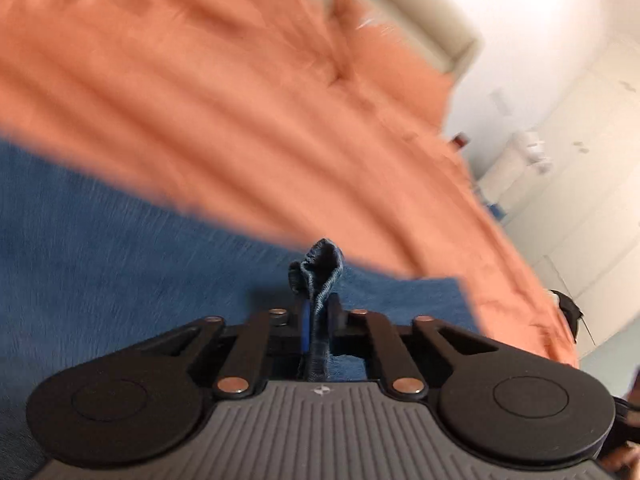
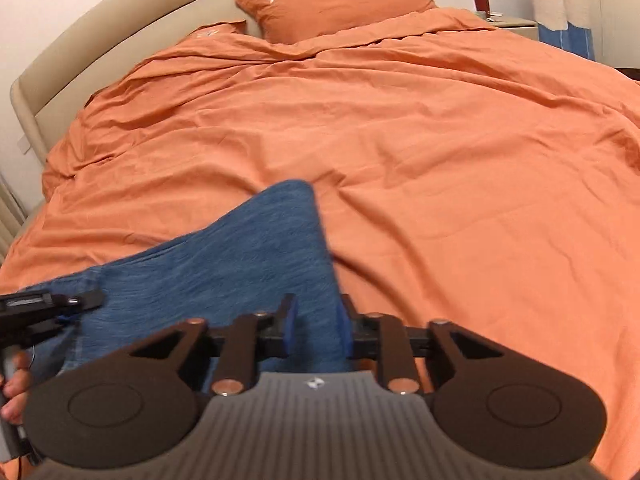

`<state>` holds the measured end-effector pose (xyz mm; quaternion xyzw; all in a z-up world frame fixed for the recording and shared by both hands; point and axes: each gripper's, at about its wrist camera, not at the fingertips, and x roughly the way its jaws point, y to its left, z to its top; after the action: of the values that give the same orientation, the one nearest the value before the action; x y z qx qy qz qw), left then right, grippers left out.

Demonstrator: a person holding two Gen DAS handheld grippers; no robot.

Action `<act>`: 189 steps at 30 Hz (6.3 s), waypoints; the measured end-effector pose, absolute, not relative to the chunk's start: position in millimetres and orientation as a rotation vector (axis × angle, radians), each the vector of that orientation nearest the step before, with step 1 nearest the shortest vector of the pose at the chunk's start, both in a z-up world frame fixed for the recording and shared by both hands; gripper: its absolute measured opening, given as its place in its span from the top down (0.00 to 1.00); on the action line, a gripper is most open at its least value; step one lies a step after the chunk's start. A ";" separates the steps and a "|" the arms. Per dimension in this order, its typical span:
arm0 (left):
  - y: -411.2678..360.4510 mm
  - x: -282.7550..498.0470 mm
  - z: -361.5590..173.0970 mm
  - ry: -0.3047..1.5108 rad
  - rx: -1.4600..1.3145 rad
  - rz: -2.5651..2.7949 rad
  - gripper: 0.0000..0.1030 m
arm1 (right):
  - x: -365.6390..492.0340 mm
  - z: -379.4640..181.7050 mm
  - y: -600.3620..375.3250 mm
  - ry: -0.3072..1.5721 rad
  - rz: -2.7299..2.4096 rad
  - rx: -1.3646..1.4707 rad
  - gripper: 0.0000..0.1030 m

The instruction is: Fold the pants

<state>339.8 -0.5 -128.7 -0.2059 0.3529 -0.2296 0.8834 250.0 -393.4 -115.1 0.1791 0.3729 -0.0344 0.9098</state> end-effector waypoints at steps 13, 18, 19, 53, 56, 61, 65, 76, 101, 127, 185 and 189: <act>3.9 347.7 -155.5 0.827 -0.293 -0.376 0.92 | 299.3 -142.5 -354.5 0.730 -0.039 0.118 0.96; 2.6 348.5 -161.5 0.844 -0.270 -0.372 0.88 | 312.9 -166.8 -361.2 0.806 -0.048 0.150 1.00; 4.5 348.1 -161.0 0.848 -0.275 -0.367 0.82 | 312.4 -166.4 -361.0 0.805 -0.051 0.153 1.00; -16.7 259.0 -141.6 0.990 -0.122 -0.277 0.65 | 212.2 -143.8 -347.3 0.964 0.001 0.168 1.00; -7.8 248.7 -120.5 0.947 -0.126 -0.251 0.50 | 200.9 -125.6 -343.0 0.871 0.015 0.145 0.94; 37.2 239.2 -66.0 0.872 -0.162 -0.240 0.41 | 190.7 -100.0 -313.8 0.704 0.139 0.079 0.93; 102.8 237.9 -33.5 0.843 -0.194 -0.139 0.35 | 199.9 -96.6 -284.2 0.689 0.250 0.097 0.84; 280.7 221.8 -58.8 0.814 -0.499 0.181 0.26 | 229.7 -111.4 -213.8 0.730 0.389 0.075 0.78; 342.0 262.6 -148.9 0.670 -0.856 0.353 0.73 | 256.0 -144.1 -206.0 0.791 0.388 0.048 0.70; -103.8 246.8 -80.1 0.621 0.310 -0.154 0.78 | 235.4 -117.2 -324.4 0.860 0.262 0.488 0.70; 124.4 263.3 -59.0 0.524 -0.437 -0.027 0.34 | 320.2 11.4 -204.4 0.751 0.500 0.452 0.92; 127.9 261.7 -59.1 0.515 -0.465 -0.071 0.34 | 317.6 64.0 -213.2 0.691 0.425 0.358 0.92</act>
<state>261.7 127.9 -59.1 -0.2276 0.2524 -0.0346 0.9399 317.6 -213.2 64.0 0.1733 0.3345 0.2058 0.9032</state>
